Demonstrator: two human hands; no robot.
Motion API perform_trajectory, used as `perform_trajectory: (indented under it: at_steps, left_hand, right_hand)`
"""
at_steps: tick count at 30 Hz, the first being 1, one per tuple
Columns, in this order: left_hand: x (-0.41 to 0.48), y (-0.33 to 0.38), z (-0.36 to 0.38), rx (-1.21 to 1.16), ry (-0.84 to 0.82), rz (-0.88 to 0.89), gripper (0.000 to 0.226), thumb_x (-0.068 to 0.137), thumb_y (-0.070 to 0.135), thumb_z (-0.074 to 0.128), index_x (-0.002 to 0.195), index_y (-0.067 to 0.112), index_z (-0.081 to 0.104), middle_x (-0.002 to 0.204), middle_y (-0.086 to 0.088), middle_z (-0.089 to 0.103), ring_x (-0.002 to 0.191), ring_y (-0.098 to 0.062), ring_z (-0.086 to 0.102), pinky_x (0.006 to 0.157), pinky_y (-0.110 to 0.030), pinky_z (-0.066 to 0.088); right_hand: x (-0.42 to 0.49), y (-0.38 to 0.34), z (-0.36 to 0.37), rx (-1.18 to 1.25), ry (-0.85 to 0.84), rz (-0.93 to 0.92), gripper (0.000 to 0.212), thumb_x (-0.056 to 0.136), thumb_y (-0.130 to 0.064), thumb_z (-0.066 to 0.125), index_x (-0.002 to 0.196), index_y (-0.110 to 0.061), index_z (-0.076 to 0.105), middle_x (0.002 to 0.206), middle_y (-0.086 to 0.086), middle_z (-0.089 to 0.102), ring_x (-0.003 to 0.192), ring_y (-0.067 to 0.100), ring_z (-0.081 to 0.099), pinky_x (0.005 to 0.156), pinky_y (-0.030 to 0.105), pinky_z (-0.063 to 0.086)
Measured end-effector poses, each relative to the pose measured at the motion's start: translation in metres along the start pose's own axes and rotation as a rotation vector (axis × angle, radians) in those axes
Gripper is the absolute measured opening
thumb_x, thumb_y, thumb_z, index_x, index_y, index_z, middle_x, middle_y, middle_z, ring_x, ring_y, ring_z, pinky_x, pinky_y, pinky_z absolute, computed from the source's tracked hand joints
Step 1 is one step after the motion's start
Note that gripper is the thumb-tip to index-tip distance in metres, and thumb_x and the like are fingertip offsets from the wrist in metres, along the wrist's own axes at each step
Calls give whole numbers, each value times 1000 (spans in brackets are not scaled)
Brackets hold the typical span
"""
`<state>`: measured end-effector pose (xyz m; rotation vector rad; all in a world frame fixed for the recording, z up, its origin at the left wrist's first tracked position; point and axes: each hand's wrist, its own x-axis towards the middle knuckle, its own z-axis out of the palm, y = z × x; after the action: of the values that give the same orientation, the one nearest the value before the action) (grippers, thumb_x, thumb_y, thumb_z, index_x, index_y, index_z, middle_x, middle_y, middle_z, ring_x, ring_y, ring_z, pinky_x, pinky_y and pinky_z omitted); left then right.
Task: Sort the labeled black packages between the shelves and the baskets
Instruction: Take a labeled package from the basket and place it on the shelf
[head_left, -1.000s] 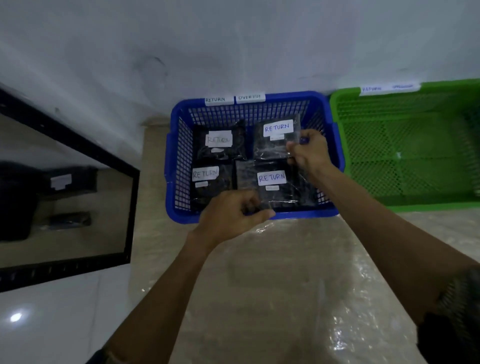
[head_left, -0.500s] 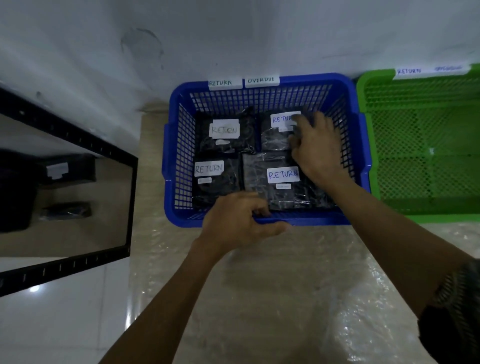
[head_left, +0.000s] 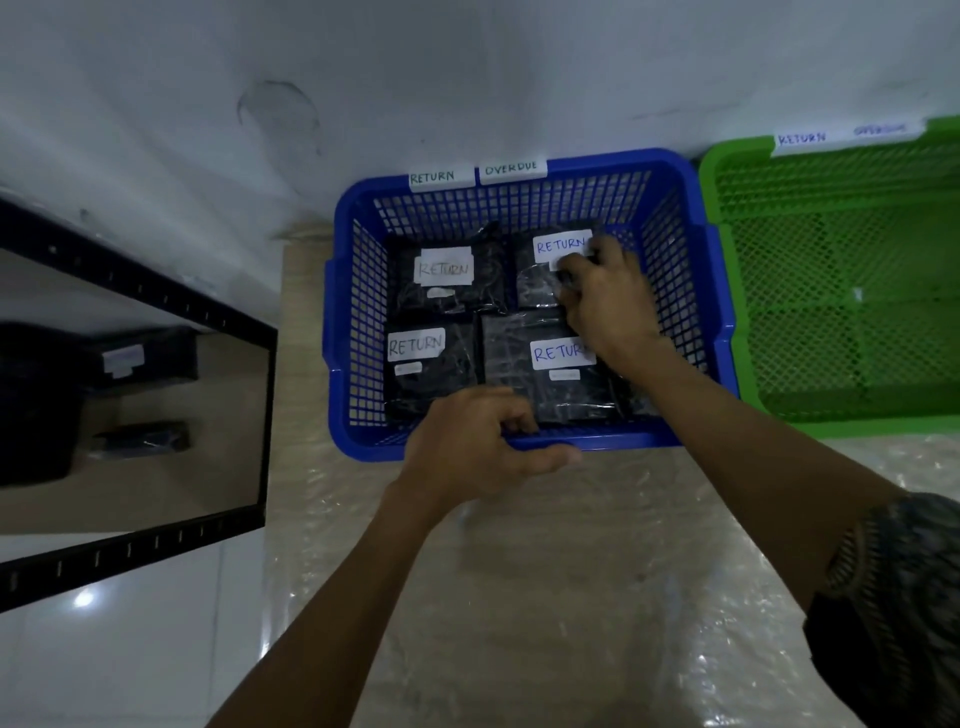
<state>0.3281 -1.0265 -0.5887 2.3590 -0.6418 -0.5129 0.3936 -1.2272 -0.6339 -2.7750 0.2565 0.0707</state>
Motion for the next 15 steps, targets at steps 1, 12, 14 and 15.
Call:
perform_trajectory:
  at_steps: [1, 12, 14, 15]
  left_hand:
    - [0, 0, 0, -2, 4, 0, 55, 63, 81, 58, 68, 26, 64, 65, 13, 57, 61, -2, 54, 54, -31, 51]
    - [-4, 4, -2, 15, 50, 6, 50, 64, 74, 67, 65, 24, 62, 64, 14, 59, 63, -2, 57, 57, -25, 49]
    - [-8, 7, -7, -96, 81, 23, 39, 67, 63, 74, 67, 25, 66, 64, 17, 60, 63, 0, 58, 58, -20, 48]
    - [-12, 10, -10, -160, 124, 41, 33, 70, 57, 75, 68, 25, 67, 63, 17, 60, 63, 0, 58, 58, -20, 47]
  right_hand:
    - [0, 0, -2, 3, -8, -4, 34, 91, -23, 55, 124, -15, 58, 136, 19, 41, 118, 40, 44, 96, 52, 43]
    - [-37, -21, -35, 72, 118, -94, 42, 83, -24, 64, 123, -11, 56, 121, 16, 58, 110, 36, 55, 99, 48, 36]
    - [-53, -28, -45, 125, 137, -119, 41, 83, -24, 66, 121, -12, 57, 114, 14, 62, 105, 35, 58, 97, 46, 38]
    - [-63, -32, -50, 157, 150, -128, 40, 82, -24, 66, 119, -12, 57, 112, 13, 63, 103, 34, 59, 95, 46, 42]
